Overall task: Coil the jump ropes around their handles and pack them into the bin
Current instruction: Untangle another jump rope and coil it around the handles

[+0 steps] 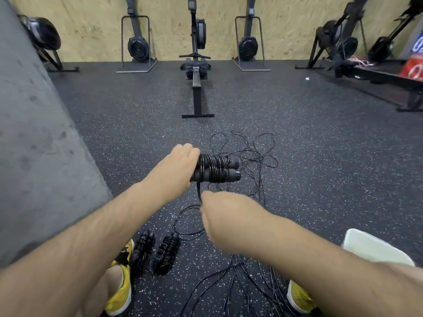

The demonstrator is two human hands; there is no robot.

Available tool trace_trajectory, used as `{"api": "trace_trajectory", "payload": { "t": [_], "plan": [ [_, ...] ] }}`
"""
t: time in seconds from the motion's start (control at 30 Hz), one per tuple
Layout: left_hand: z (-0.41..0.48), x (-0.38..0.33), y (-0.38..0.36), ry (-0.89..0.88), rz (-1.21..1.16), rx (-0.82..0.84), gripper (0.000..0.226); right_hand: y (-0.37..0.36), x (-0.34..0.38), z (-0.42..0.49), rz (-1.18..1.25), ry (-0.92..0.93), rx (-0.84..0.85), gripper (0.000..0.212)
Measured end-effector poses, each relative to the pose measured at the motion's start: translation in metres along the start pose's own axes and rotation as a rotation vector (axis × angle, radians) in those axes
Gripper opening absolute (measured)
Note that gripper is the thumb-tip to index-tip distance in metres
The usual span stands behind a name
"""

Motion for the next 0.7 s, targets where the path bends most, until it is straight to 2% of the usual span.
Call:
{"api": "trace_trajectory", "payload": {
  "t": [0.1,0.17,0.23,0.27,0.37,0.47,0.53,0.6,0.7],
  "plan": [
    [-0.003,-0.004,-0.002,-0.088,0.002,0.022,0.050,0.030,-0.012,0.007,-0.191,0.065,-0.337,0.007],
    [-0.007,-0.013,0.001,-0.161,-0.103,0.043,0.047,0.047,-0.026,0.015,-0.226,0.095,-0.437,0.016],
    [-0.011,-0.024,0.005,-0.206,-0.237,0.082,0.050,0.057,-0.051,0.027,-0.162,0.094,-0.410,0.024],
    [-0.012,-0.029,0.008,-0.191,-0.324,0.114,0.051,0.059,-0.065,0.032,-0.002,0.075,-0.366,0.021],
    [-0.015,-0.040,0.022,-0.041,-0.708,0.140,0.041,0.053,-0.101,0.045,0.691,0.054,-0.238,0.011],
    [-0.018,-0.041,0.031,0.089,-0.968,0.148,0.062,0.045,-0.114,0.049,1.129,-0.003,-0.145,0.012],
    [-0.019,-0.040,0.035,0.156,-1.138,0.166,0.074,0.034,-0.112,0.049,1.344,-0.044,-0.033,0.014],
    [-0.015,-0.038,0.036,0.261,-1.321,0.095,0.079,0.024,-0.102,0.050,1.486,-0.051,-0.004,0.026],
    [-0.006,-0.029,0.032,0.440,-1.535,-0.108,0.070,0.015,-0.082,0.054,1.641,-0.104,-0.148,0.018]
  ]
}}
Point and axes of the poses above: each hand's wrist, its own z-axis towards the middle knuckle, its own y-axis out of the back of the hand, x = y × z, the point moved 4 cm from there along z, towards the middle knuckle, and after that the axes turned 5 degrees about -x, right-handed, at the moved point
